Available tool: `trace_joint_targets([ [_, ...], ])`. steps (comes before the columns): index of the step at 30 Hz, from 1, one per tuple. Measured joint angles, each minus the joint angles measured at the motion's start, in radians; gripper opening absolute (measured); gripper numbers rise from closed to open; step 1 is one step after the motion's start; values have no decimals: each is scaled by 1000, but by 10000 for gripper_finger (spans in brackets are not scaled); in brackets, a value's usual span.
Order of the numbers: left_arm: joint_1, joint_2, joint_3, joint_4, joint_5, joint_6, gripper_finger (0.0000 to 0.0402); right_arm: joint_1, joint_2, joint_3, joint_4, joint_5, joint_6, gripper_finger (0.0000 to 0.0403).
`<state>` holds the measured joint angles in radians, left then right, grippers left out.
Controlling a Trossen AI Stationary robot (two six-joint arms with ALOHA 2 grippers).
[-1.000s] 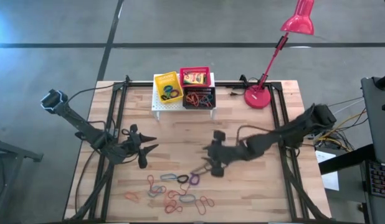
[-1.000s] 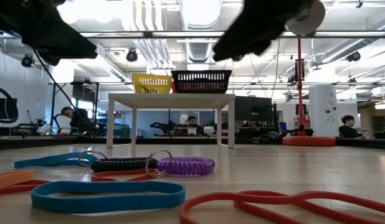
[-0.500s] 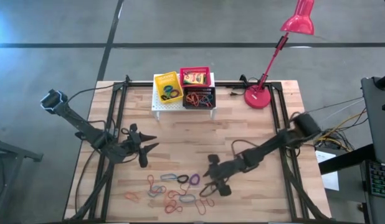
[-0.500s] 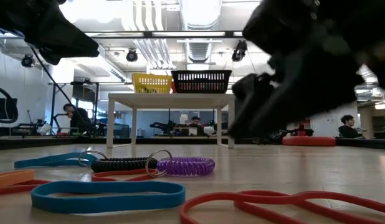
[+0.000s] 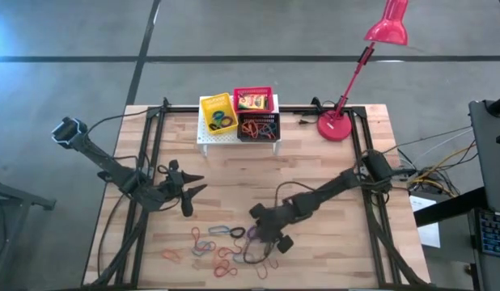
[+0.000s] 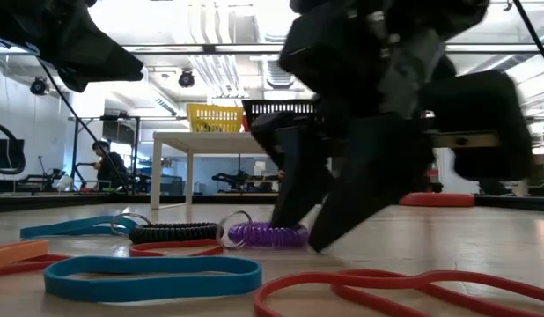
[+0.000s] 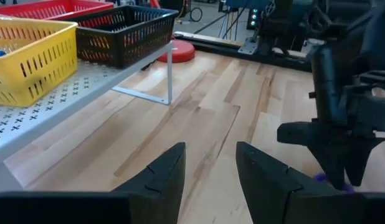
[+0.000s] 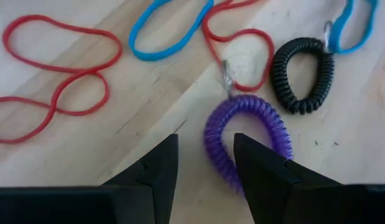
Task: Pick & Place Office Desk Supplies
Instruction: Put the purple spring keychain into the yellow bin on the shelf
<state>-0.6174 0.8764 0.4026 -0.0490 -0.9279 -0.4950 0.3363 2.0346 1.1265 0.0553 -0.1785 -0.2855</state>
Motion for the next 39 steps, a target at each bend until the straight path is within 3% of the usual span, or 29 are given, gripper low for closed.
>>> trace_joint_targets([
  [7, 6, 5, 0, 2, 1, -1, 148, -20, 1, 13, -54, -13, 2, 113],
  [13, 8, 5, 0, 4, 3, -2, 148, -20, -25, -2, -88, -4, 153, 31],
  [17, 11, 13, 0, 19, 1, -4, 148, -20, -100, -52, -100, 37, 223, 21],
  [20, 12, 53, 0, 73, 4, 24, 148, -23, -186, -138, 30, 75, 240, 21],
  [27, 15, 260, 0, 414, 60, 290, 148, -56, -268, -380, 755, 77, 315, 21],
  [30, 18, 353, 13, 585, 102, 427, 148, -66, -249, -421, 960, 77, 360, 21],
  [35, 54, 463, 73, 708, 220, 539, 172, -66, -219, -405, 1084, 77, 374, 21],
  [39, 108, 538, 143, 711, 398, 547, 217, -66, -202, -364, 1078, 68, 358, 21],
])
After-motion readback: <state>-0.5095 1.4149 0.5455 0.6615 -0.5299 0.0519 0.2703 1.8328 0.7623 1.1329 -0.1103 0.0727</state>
